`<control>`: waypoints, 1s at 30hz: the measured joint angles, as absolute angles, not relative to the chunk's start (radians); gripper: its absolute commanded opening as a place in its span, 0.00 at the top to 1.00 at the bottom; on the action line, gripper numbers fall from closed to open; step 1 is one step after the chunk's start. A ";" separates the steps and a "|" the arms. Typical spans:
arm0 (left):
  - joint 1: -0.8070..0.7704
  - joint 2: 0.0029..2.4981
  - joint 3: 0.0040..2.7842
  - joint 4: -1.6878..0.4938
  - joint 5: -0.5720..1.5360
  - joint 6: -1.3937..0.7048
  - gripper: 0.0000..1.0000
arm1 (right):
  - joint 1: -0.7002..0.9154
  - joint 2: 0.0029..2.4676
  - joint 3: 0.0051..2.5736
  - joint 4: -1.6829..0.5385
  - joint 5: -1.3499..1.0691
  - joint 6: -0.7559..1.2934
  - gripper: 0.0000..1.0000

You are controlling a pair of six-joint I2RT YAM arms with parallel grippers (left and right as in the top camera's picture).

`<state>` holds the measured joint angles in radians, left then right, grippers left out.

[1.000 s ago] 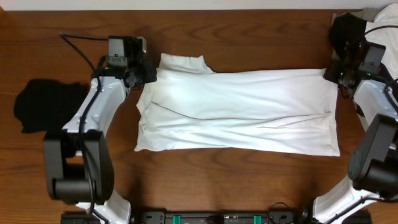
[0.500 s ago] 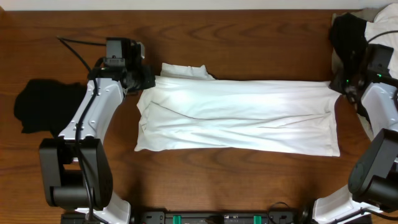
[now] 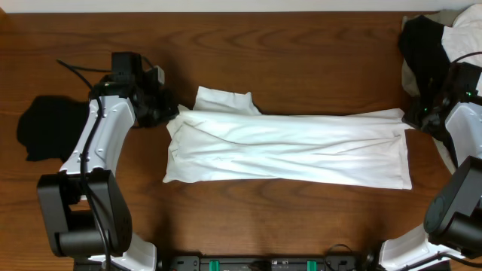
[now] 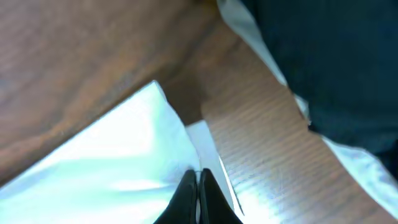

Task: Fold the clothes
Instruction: 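Fold the shirt's top edge down toward the bottom with both grippers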

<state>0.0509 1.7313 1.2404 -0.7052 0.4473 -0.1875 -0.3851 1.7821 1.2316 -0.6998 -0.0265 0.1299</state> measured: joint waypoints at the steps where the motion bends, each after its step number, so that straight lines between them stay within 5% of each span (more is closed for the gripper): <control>1: 0.050 1.731 1.240 -0.723 0.454 -0.187 0.94 | -0.385 1.782 1.232 -0.715 -0.026 0.130 0.99; 23: 0.051 1.731 1.240 -0.908 0.472 -0.188 0.94 | -0.385 1.782 1.232 -0.926 0.047 0.130 0.99; 30: 0.051 1.731 1.240 -0.936 0.472 -0.188 0.94 | -0.385 1.782 1.232 -0.952 0.061 0.132 0.90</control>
<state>0.0505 1.7313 1.2404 -0.9356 0.4725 -0.1879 -0.3851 1.7821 1.2316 -0.9520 0.0608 0.1322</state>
